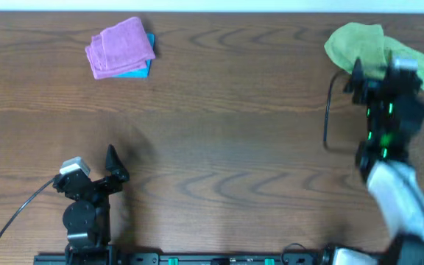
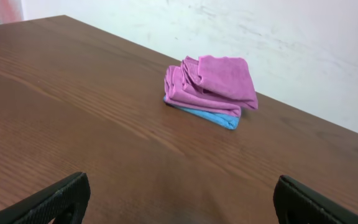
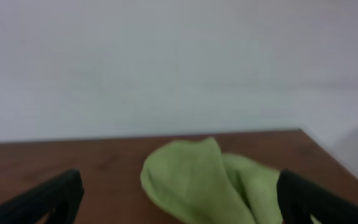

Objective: Fold the cloth
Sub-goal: 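Reach the right gripper to the crumpled green cloth and grasp it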

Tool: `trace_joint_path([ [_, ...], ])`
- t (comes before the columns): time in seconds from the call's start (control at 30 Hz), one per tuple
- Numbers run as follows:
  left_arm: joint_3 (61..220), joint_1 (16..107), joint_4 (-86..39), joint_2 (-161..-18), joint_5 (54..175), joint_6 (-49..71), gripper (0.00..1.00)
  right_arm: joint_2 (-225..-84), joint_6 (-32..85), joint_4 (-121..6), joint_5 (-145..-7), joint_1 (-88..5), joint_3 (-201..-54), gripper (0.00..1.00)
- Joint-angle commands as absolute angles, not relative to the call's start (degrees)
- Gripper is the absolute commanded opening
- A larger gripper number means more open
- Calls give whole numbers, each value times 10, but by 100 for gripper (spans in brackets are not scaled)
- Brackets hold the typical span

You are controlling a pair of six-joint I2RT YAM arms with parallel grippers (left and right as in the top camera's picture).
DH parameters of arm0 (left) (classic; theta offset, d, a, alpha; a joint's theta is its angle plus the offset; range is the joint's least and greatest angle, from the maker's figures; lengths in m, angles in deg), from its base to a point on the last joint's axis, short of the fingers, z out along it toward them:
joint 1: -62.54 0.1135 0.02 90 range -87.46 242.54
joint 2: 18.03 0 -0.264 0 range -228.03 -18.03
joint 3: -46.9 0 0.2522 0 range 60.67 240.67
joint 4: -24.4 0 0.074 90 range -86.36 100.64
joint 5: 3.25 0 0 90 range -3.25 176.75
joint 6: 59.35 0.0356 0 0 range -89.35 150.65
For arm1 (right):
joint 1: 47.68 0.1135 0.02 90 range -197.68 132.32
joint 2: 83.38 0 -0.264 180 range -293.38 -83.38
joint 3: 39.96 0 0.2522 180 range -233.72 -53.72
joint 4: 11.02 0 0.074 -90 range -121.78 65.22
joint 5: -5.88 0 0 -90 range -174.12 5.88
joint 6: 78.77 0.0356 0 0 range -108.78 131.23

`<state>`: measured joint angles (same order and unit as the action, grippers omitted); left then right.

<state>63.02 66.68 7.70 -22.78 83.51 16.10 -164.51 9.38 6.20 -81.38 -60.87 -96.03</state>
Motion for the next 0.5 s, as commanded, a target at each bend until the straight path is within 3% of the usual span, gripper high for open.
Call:
trace_joint_path([
  [0.0,609,670,66,-225,830,171,95,-1725,115,3,-793,-624,-1065,99],
  [0.47,609,670,66,-225,830,171,95,-2010,137,-368,-792,-685,-1507,99],
])
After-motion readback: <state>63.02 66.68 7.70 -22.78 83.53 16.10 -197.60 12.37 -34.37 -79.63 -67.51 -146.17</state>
